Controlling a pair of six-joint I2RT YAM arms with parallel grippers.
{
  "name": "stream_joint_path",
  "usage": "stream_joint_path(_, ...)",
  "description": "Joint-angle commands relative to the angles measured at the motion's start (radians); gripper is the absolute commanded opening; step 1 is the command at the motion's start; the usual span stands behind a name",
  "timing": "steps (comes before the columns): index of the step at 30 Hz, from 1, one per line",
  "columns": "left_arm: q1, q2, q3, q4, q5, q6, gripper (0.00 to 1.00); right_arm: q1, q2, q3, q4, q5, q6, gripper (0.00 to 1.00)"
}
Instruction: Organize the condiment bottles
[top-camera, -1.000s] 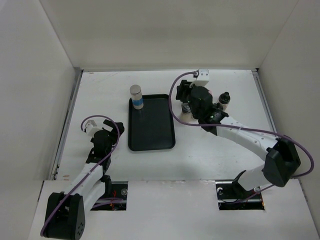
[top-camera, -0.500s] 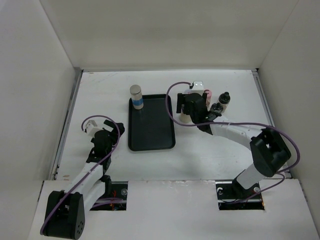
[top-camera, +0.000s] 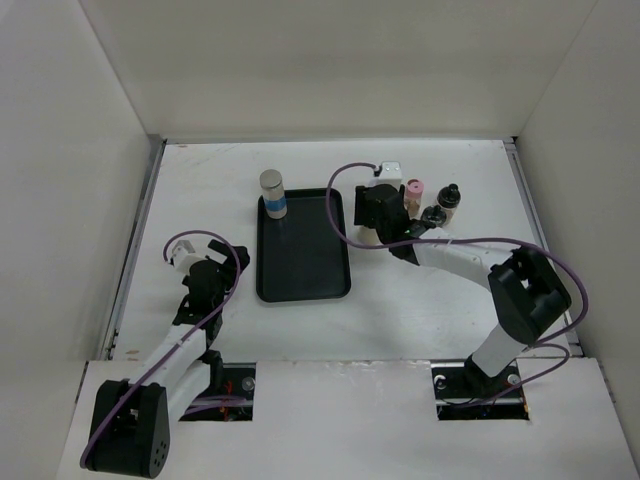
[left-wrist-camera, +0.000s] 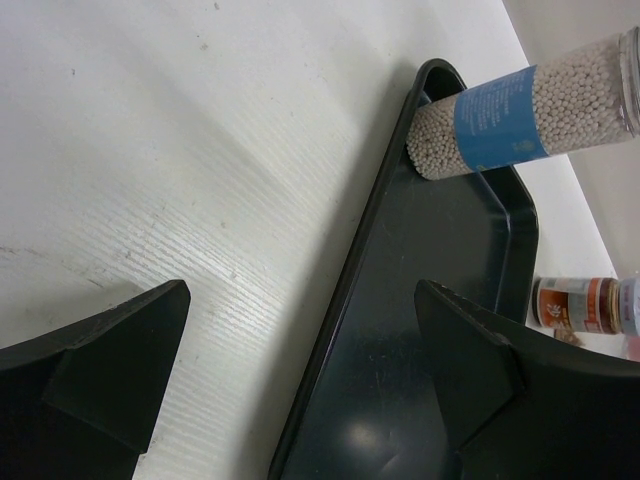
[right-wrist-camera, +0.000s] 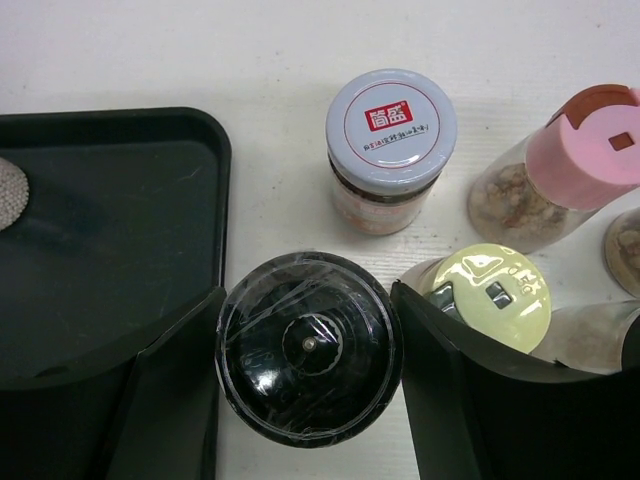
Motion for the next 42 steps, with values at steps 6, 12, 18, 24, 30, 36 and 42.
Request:
stream_joint_path(6,-0.004,-0.006,0.007,0.044,-0.008,0.009,1.00,0.055,-0.076,0.121,0.068,0.057,-0.075,0.47)
stream_joint_path(12,-0.002,-0.004,0.005,0.046,-0.007,0.009,1.00,0.116,0.008,0.275,0.082,0.054,-0.123,0.46)
stream_joint_path(18,0.005,-0.016,0.002,0.040,-0.005,0.009,1.00,0.132,0.223,0.459,0.137,-0.061,-0.109,0.47)
stream_joint_path(24,0.016,-0.038,-0.003,0.032,-0.005,0.011,1.00,0.130,0.391,0.627,0.140,-0.129,-0.054,0.48)
stream_joint_path(30,0.014,-0.018,0.000,0.038,-0.001,0.012,1.00,0.126,0.488,0.715,0.131,-0.147,-0.042,0.49)
stream_joint_path(36,0.010,-0.001,0.005,0.043,-0.001,0.012,1.00,0.132,0.525,0.714,0.133,-0.142,-0.029,0.74)
stream_joint_path(42,0.014,-0.010,0.004,0.043,-0.002,0.014,1.00,0.136,0.416,0.637,0.142,-0.130,-0.020,0.94)
